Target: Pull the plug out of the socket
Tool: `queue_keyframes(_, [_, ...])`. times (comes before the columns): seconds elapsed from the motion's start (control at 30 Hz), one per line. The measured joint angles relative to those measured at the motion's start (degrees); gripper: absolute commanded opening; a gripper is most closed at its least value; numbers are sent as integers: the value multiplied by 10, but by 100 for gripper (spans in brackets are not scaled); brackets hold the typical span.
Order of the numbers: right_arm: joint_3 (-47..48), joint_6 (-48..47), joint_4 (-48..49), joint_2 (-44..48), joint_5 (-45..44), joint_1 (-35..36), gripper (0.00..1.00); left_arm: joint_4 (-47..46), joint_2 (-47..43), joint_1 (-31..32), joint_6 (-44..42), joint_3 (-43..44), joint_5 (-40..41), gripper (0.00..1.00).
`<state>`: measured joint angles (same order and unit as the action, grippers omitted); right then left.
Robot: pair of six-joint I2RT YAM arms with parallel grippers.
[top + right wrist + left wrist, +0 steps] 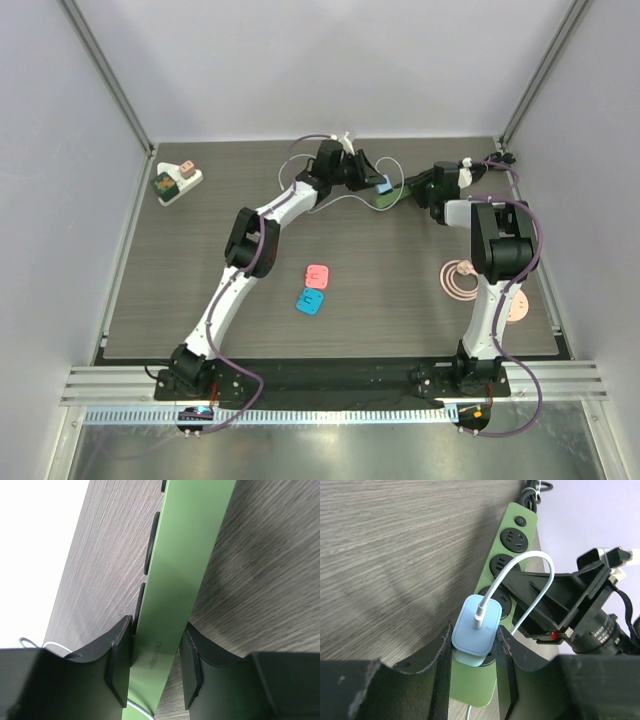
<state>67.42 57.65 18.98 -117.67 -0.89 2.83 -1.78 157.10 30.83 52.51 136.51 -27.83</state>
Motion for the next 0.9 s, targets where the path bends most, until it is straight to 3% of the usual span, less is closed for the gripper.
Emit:
queue_keyframes(0.23, [-21,0,15,3,6,0,1,-8,-4,3,-90,-13,-21,0])
queue_keyframes(0.43, [-33,-3,9,11,22,0,1,-83,-55,8,-160,-118,-24,0])
queue_keyframes(0.67, [-36,2,23,14,47,2,1,-197,-109,9,-107,-244,30,0])
queue_keyframes(0.9, [-48,15,50,14,62,-3,1,-293,-110,9,-76,-283,35,0])
